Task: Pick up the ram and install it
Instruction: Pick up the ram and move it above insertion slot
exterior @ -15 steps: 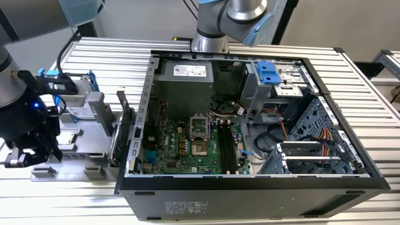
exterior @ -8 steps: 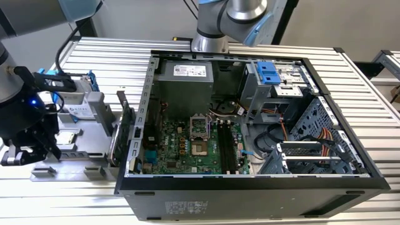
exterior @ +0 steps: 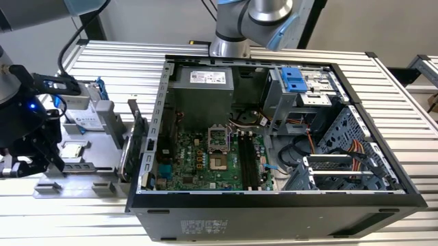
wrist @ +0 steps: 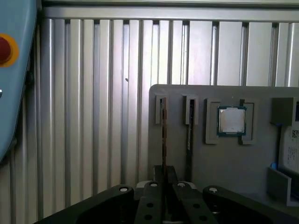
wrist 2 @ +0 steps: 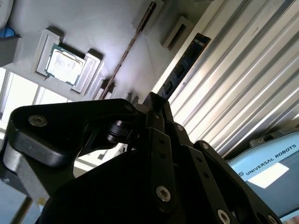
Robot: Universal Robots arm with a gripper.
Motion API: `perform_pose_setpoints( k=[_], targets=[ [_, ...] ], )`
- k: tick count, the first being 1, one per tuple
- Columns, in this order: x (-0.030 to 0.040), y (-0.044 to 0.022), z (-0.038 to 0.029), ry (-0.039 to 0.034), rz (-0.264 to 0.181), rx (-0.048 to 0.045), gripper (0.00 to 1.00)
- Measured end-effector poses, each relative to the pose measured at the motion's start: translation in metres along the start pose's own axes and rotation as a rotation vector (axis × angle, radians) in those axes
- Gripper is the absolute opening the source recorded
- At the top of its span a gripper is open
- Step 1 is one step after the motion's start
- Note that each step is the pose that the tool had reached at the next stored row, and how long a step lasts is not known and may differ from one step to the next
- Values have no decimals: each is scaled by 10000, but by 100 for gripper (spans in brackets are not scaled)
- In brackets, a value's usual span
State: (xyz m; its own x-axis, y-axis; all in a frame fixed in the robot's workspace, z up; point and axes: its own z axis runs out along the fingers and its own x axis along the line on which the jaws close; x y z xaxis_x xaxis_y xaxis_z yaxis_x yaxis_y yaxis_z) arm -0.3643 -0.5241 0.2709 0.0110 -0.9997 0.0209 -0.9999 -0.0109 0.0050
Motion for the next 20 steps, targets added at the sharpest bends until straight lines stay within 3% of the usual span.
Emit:
perform_pose_setpoints(
  k=[7,20],
  targets=[
    [0,0,-10,1,0,0,0],
    [4,1,-171,2,0,-1,0]
  ],
)
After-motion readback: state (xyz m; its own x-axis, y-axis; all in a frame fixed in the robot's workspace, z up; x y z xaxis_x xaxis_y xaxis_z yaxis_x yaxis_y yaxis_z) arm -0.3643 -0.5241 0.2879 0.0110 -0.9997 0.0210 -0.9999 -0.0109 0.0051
